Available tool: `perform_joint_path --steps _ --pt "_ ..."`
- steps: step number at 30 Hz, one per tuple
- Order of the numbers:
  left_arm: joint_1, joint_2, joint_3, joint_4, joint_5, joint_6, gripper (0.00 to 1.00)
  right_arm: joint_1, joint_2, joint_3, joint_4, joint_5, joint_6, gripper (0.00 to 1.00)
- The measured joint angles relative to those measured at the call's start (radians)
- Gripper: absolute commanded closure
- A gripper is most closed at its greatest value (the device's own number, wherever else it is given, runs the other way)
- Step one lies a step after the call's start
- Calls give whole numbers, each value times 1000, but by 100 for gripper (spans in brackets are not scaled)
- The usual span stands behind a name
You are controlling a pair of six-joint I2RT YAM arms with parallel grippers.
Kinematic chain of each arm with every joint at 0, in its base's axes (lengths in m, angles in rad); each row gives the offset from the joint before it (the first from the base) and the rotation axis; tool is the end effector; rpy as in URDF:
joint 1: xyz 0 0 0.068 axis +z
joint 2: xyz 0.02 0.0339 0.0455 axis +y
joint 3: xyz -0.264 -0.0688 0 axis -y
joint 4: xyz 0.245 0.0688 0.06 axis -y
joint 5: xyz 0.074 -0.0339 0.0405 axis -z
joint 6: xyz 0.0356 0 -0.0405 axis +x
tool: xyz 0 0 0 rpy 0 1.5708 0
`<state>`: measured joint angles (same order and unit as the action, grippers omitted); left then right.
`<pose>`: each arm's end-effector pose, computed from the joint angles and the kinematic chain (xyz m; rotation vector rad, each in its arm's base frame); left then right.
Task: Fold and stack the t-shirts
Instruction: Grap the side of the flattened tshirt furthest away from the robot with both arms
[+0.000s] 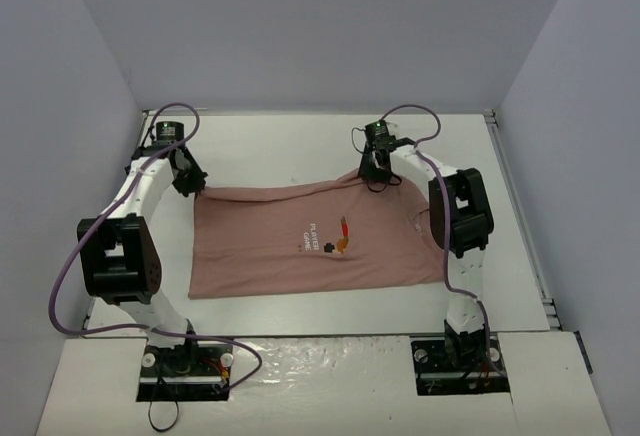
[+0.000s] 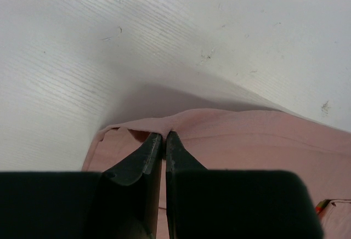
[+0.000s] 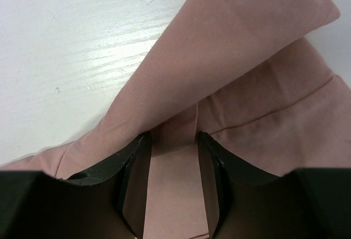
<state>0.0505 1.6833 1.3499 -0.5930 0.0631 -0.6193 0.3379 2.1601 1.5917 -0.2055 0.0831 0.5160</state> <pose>0.3662 0.0163 0.2648 -0.8040 2.3910 -0.3127 0.4574 0.1576 0.1751 0.2515 2.3510 0.3226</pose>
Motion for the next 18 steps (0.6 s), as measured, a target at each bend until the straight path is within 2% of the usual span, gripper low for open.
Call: perform_joint_path --steps 4,14,18 --pt "0 0 0 0 0 0 100 -3 0 0 1 7 -7 71" --pt "0 0 -4 0 0 0 100 -4 14 17 8 7 -22 100" --pt "0 0 -5 0 0 0 100 -4 14 17 8 8 -26 100"
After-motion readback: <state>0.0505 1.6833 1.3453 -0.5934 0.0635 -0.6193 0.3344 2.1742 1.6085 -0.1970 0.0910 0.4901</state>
